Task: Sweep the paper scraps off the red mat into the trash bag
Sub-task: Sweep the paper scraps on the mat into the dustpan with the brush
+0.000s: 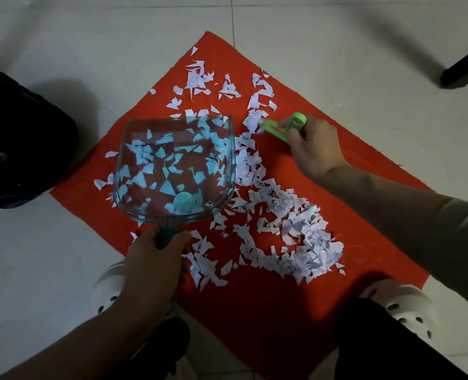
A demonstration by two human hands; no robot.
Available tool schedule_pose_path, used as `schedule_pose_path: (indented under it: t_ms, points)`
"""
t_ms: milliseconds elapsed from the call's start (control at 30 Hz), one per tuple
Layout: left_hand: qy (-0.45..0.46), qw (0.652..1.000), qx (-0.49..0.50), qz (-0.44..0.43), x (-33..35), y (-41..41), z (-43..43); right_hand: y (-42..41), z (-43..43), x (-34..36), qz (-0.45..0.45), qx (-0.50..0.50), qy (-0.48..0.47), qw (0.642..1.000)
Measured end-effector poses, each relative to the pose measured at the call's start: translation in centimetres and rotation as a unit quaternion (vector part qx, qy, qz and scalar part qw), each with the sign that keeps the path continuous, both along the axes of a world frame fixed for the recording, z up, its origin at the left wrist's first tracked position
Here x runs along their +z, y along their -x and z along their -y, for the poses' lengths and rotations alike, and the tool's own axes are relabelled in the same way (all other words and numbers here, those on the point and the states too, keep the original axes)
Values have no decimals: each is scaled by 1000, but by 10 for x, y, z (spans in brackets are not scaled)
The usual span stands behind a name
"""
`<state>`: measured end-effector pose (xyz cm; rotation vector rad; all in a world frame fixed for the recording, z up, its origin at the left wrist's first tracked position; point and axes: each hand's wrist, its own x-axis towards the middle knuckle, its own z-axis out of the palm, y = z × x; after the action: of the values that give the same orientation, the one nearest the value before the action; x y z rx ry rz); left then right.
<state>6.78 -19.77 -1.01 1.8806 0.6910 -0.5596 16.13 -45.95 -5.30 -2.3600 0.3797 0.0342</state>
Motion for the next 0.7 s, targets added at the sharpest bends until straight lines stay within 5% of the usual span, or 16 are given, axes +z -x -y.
schedule_pose_path:
  t_ms: [333, 533, 700]
  points:
    - [-6, 1000, 3, -1, -4, -6, 1, -16, 13, 0, 25, -71, 16, 997]
    - [-1, 1000, 14, -4, -7, -9, 2, 3, -11, -3, 13, 53, -23, 998]
    - [-7, 1000, 7, 4, -7, -10, 5, -9, 0, 3, 62, -29, -46, 997]
